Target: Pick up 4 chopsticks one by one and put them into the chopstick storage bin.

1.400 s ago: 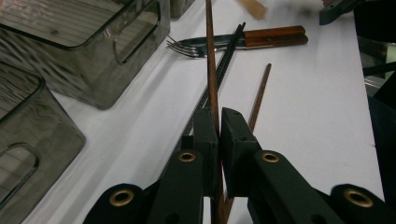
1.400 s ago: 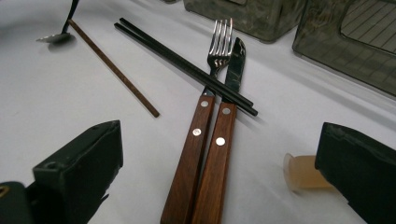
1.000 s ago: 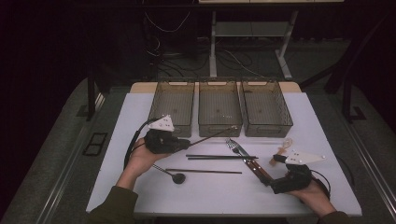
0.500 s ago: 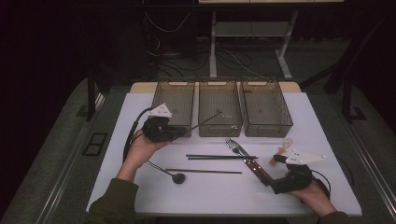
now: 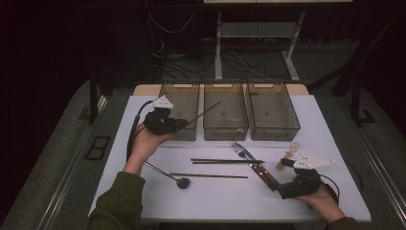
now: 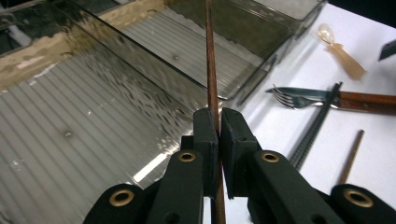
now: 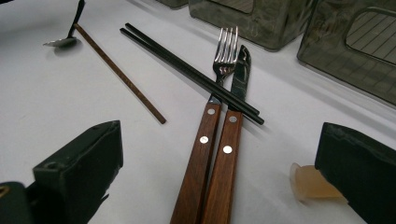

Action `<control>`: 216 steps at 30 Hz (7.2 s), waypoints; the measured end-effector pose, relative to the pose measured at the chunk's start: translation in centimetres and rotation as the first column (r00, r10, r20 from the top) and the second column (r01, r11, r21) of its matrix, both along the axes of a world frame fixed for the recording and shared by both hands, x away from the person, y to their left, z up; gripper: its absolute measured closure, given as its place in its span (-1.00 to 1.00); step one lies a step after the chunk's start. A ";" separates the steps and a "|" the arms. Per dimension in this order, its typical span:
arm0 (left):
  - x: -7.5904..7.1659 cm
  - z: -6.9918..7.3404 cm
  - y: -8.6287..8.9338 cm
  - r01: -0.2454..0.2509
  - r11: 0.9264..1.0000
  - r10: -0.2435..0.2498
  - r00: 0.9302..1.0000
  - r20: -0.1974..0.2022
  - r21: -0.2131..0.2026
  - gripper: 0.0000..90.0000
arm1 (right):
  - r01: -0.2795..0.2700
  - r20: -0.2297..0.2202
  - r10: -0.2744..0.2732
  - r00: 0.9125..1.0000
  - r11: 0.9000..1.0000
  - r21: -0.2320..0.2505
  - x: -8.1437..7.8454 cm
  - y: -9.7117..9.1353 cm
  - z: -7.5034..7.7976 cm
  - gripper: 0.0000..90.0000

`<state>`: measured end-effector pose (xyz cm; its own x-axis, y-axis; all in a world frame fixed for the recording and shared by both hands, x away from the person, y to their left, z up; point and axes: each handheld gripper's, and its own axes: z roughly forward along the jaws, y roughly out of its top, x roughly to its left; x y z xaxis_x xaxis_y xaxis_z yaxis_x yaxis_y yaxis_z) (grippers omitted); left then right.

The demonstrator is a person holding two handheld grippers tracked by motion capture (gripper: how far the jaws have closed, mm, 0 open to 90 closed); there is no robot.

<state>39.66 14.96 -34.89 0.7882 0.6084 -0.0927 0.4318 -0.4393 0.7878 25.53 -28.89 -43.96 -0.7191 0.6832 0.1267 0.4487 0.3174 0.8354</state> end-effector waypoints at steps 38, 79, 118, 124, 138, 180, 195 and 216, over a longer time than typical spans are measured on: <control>7.9 -0.7 1.2 -0.297 0.954 0.295 0.955 0.043 0.049 0.88 | -0.007 0.022 0.006 1.000 1.000 0.020 -0.3 -0.1 0.4 -0.97; 5.9 -1.3 1.5 -0.125 0.992 0.125 0.991 0.036 -0.010 -0.24 | -0.024 0.018 0.024 1.000 0.999 0.026 -0.4 -0.1 0.6 -0.97; -5.6 -2.7 -2.0 0.230 0.973 -0.228 0.967 0.113 -0.012 -0.13 | -0.011 0.002 0.011 1.000 0.999 0.032 -0.3 -0.3 0.6 -0.97; -7.0 -3.5 -2.6 0.263 0.965 -0.262 0.959 0.107 -0.001 0.06 | -0.009 0.006 0.009 1.000 1.000 0.030 -0.3 -0.4 0.6 -0.97; -8.1 -6.4 -4.4 0.395 0.918 -0.395 0.918 0.019 0.025 0.59 | -0.011 0.007 0.011 1.000 1.000 0.024 -0.4 -0.3 0.6 -0.97; -6.7 -9.8 -5.3 0.519 0.846 -0.512 0.855 -0.087 0.123 0.83 | -0.017 0.004 0.017 1.000 1.000 0.016 -0.3 -0.2 0.5 -0.97; -6.5 -9.8 -5.4 0.523 0.843 -0.518 0.852 -0.076 0.124 0.87 | -0.018 0.005 0.018 1.000 1.000 0.017 -0.3 -0.2 0.5 -0.97; -6.5 -8.6 -5.0 0.495 0.861 -0.492 0.869 -0.052 0.117 0.88 | -0.017 0.008 0.017 1.000 1.000 0.018 -0.3 -0.3 0.6 -0.97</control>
<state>33.13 9.92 -43.45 0.9871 0.1479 -0.0613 0.1475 -0.6912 0.7074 25.27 -29.15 -43.38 -0.7317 0.6686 0.1328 0.4365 0.3101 0.8446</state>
